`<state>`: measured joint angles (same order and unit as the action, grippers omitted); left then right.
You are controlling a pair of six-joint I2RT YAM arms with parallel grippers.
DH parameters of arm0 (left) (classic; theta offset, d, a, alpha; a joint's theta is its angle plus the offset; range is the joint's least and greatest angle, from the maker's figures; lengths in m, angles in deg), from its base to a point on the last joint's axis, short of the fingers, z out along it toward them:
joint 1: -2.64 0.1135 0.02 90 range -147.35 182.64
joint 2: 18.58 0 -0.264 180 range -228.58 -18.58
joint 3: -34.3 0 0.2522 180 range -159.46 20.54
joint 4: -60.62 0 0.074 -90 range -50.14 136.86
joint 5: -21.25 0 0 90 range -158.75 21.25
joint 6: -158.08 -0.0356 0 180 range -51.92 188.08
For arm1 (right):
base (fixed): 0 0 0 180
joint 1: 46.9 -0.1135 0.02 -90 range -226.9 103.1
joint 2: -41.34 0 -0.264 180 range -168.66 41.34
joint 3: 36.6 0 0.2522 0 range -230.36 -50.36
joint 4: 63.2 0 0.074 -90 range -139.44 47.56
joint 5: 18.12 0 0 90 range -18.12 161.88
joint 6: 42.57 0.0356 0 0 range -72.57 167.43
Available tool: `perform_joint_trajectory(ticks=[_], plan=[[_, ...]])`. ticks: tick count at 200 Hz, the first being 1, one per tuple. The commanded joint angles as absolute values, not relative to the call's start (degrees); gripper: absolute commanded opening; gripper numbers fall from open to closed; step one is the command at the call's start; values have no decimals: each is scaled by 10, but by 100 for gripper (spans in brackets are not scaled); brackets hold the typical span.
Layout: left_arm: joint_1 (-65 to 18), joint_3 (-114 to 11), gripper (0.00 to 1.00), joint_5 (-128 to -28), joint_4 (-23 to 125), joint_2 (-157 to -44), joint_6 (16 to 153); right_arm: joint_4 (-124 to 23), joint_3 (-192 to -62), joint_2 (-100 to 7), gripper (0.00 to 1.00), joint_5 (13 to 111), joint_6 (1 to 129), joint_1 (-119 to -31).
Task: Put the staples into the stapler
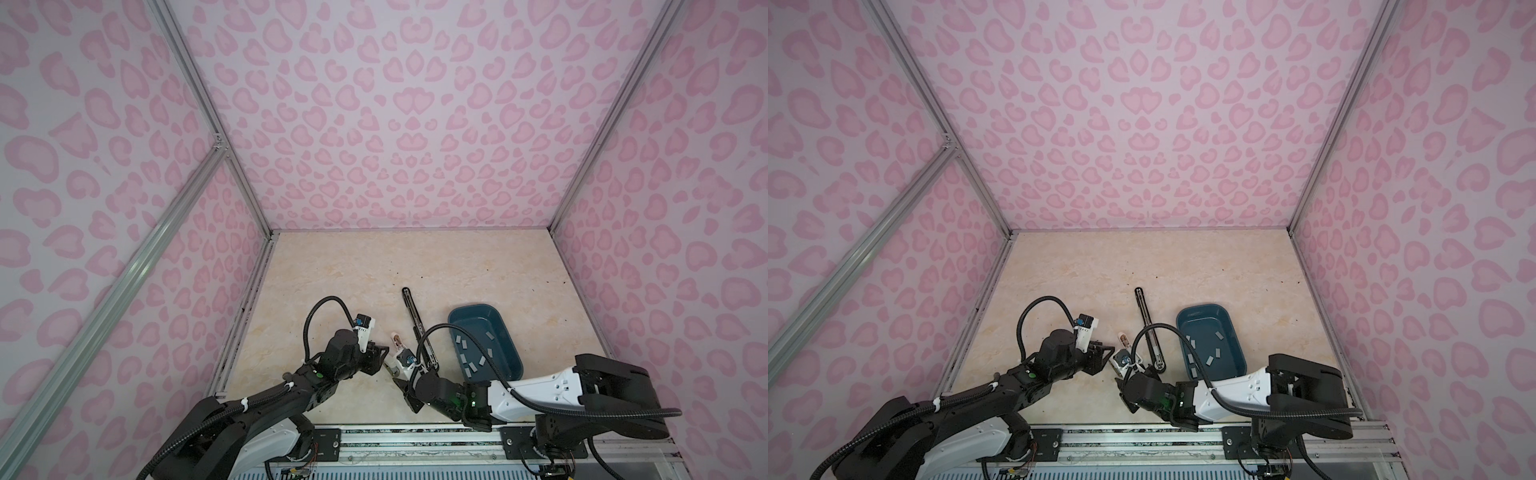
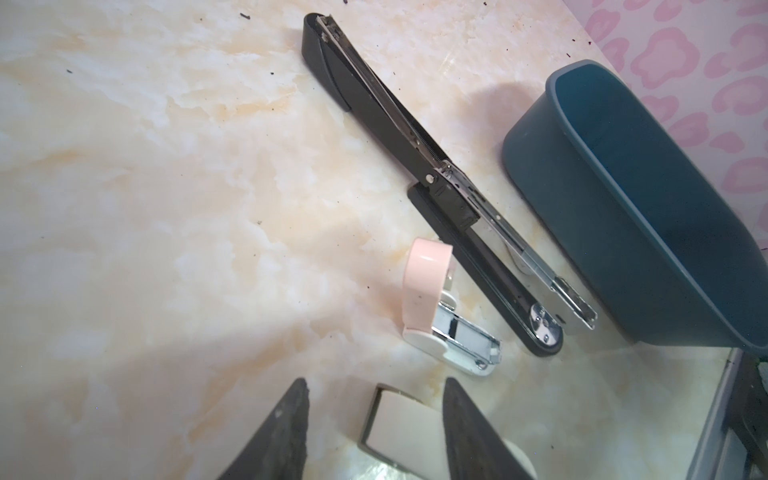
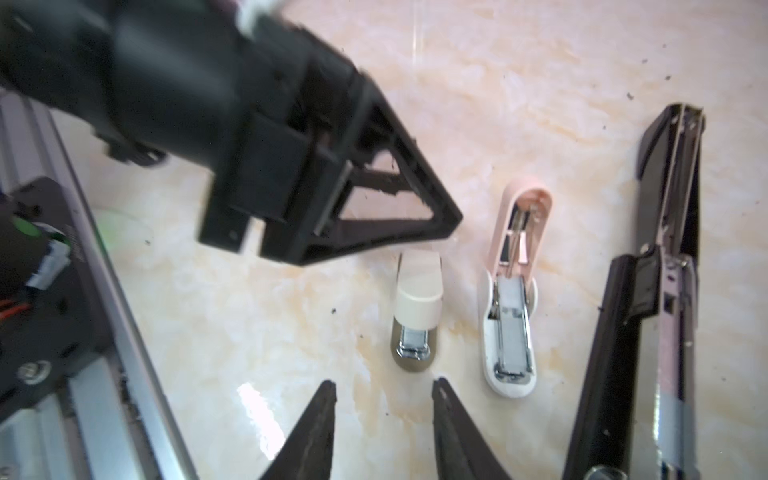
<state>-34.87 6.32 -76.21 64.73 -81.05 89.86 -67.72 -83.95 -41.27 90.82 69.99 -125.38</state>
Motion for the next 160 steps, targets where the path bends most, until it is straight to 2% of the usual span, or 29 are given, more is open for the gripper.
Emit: perform_joint_trajectory(ticks=[1, 54, 89, 160], plan=[[-349, 66, 52, -758, 678, -812, 889, -626, -856, -397, 35, 934, 696, -1250], [-350, 73, 50, -754, 680, -800, 887, -584, -920, -448, 26, 919, 721, -1206], [-350, 71, 46, -748, 676, -801, 886, -581, -947, -488, 24, 908, 721, -1194], [-351, 73, 46, -751, 673, -792, 886, -595, -947, -519, 22, 899, 727, -1193]])
